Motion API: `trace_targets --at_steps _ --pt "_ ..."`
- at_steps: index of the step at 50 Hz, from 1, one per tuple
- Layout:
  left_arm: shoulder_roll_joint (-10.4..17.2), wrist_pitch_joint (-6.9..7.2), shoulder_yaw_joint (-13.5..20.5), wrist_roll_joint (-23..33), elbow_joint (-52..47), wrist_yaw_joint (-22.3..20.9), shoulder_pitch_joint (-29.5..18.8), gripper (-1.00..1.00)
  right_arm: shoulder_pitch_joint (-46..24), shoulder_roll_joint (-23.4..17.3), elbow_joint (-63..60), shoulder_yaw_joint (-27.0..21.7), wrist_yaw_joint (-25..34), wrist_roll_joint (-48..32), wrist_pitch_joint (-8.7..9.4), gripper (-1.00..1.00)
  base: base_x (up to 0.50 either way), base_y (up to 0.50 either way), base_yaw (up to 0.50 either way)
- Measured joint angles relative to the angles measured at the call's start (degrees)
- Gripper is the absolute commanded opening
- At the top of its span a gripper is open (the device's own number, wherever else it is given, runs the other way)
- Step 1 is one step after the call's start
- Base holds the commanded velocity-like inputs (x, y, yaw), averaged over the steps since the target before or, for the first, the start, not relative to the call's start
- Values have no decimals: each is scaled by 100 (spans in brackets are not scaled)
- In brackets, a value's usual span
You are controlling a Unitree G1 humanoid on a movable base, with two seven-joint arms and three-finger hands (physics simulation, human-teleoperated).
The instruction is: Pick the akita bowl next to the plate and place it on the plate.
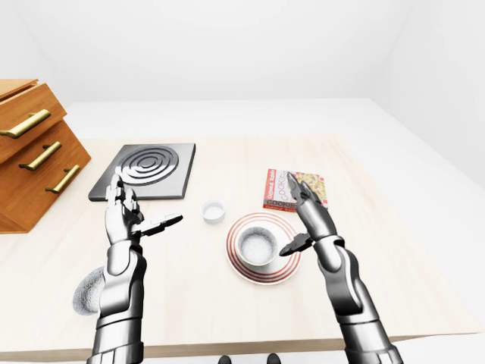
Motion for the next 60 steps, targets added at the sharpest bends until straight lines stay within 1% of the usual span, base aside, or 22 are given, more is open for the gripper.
trace_targets --at_steps 12,40,43,50,60 --pt "0 -21 -1 2 25 -10 -6 100 20 0 -270 -14 131 -58 0 100 0 0 0" --pt "6 -36 -4 18 32 -14 -10 100 -42 -38 -1396 -162 702 -309 0 100 0 0 0" --pt "6 -55 -3 21 52 -19 -11 100 -57 -48 -1492 -187 755 -327 0 100 0 0 0" --pt "4 -50 -3 22 39 -18 -1 100 -100 -64 -1683 -230 852 -367 0 100 0 0 0" --pt "-9 35 -5 34 -75 4 25 100 -146 -79 -1912 -271 971 -419 0 100 0 0 0"
